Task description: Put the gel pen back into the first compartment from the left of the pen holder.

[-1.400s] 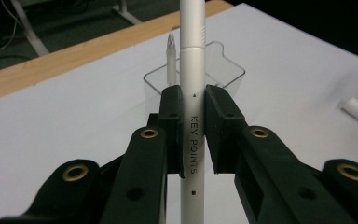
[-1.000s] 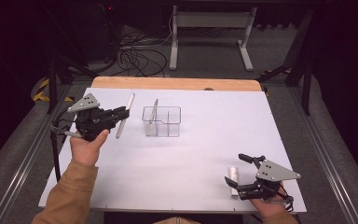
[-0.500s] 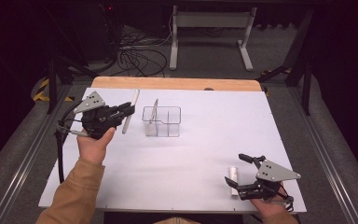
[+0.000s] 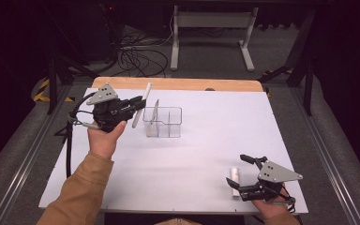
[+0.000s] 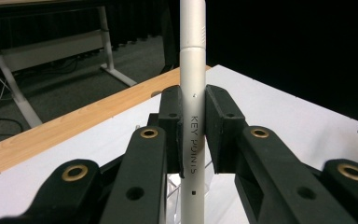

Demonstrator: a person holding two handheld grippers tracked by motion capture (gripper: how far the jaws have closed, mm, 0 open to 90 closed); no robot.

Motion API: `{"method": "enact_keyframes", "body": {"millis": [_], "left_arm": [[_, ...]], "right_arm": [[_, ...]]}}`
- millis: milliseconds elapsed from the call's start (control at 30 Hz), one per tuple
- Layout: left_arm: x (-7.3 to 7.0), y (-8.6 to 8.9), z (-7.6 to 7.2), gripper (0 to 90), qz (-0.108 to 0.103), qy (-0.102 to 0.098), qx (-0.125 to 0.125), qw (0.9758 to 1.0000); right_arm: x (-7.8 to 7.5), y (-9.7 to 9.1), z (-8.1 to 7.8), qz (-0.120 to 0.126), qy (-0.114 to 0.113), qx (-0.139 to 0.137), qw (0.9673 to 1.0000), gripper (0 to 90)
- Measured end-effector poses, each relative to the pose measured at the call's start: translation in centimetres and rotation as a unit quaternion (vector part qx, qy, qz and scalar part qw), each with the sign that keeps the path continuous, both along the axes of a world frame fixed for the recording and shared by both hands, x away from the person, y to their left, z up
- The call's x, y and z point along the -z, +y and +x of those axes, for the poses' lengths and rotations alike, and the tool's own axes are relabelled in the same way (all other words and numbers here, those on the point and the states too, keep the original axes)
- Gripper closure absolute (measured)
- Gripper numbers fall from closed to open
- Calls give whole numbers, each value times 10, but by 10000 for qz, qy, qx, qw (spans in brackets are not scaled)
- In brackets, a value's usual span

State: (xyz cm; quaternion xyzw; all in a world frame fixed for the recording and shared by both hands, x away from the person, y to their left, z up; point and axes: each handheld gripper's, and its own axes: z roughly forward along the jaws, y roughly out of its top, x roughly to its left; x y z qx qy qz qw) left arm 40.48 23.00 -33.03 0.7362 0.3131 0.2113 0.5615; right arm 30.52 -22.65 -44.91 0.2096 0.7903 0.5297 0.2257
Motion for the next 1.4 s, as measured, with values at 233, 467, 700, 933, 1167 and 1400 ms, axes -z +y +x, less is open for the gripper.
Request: {"method": "enact_keyframes", "body": {"millis": [233, 467, 700, 933, 1167, 1400], "left_arm": [[-3, -12, 9, 777, 4, 20, 55, 10000], [-1, -26, 19, 777, 120, -17, 66, 9999], [2, -32, 30, 777, -81, 50, 58, 9999], [9, -38, 41, 777, -162, 85, 49, 9998], [16, -46, 48, 775, -177, -8, -36, 9998], [23, -55, 54, 775, -130, -156, -62, 9998]], "right_arm": [[0, 0, 0, 4, 1, 3, 10000, 114], [0, -1, 0, -3, -9, -10, 10000, 114], [0, -1, 0, -4, -10, -16, 10000, 114], [0, -1, 0, 13, 6, -7, 10000, 114], [0, -1, 0, 14, 20, -14, 10000, 114], [0, -1, 0, 31, 36, -7, 10000, 114]]}}
